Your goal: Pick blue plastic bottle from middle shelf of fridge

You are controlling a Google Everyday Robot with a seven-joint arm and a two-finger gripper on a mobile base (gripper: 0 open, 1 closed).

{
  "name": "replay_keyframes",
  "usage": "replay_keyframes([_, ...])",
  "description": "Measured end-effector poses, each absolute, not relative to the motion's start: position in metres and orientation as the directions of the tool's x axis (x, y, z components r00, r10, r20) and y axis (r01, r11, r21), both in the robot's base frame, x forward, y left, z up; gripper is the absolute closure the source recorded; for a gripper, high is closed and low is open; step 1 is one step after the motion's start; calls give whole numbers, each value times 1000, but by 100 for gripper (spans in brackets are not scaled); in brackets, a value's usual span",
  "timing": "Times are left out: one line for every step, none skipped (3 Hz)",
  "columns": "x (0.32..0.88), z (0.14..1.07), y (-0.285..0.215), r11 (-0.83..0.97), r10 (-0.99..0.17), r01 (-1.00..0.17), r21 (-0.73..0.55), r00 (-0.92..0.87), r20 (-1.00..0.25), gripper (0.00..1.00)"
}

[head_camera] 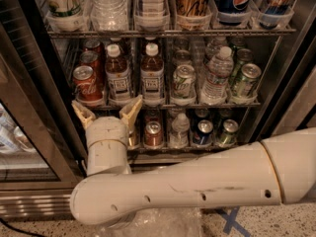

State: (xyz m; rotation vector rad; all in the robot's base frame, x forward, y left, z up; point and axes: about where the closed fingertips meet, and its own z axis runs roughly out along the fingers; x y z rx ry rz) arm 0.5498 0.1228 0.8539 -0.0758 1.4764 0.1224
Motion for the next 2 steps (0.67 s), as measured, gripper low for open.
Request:
replay_keyframes([556, 854, 111, 996, 21, -92, 12, 103, -994, 8])
replay_keyframes([563, 852, 109, 996, 15, -86, 5, 117, -993, 10])
